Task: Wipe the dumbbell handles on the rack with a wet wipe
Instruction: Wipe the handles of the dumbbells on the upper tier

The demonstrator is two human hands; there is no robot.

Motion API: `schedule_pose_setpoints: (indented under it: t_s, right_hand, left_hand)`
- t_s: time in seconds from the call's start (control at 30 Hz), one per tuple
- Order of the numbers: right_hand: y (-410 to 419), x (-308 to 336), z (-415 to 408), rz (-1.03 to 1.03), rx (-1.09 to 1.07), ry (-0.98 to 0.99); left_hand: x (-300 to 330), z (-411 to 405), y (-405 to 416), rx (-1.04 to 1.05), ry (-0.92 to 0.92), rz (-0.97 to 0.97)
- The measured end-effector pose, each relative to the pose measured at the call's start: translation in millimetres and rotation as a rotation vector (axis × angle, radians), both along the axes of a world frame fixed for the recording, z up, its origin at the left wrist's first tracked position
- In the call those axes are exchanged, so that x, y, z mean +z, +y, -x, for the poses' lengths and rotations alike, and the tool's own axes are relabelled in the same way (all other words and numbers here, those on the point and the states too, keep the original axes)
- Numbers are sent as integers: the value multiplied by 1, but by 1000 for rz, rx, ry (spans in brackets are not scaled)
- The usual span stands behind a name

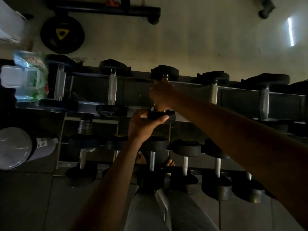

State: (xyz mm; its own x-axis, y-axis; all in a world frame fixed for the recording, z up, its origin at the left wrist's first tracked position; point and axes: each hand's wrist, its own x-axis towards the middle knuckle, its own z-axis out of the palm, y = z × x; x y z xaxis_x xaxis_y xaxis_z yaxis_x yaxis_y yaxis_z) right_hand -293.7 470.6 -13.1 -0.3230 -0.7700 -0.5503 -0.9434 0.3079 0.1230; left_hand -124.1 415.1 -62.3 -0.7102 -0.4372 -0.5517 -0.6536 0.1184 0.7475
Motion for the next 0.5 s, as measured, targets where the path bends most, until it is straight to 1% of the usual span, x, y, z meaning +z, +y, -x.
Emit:
schedule_pose_setpoints:
  t_s: [0.1,0.23,0.27,0.3,0.37,0.4,0.5]
  right_hand:
    - [12,-1,1,94,-1,-13]
    - [55,-2,4,367,-96,-109]
    - [65,-3,3,419,-167,-145]
    - [75,-5,0,478,-285,-217]
    - [88,-10,-6,562,-562,-434]
    - [92,-13,-9,602,-654,-511]
    - [98,-24,-15,626,-798,-574]
  left_hand:
    - [0,-1,1,22,10,-8]
    - [6,2,1,-24,25,4]
    - [7,2,1,-25,29,3]
    - [7,2,0,-27,38,-7]
    - [8,2,2,-12,54,-38]
    - [7,2,3,-4,68,-35]
    - [7,2,3,21,47,-39]
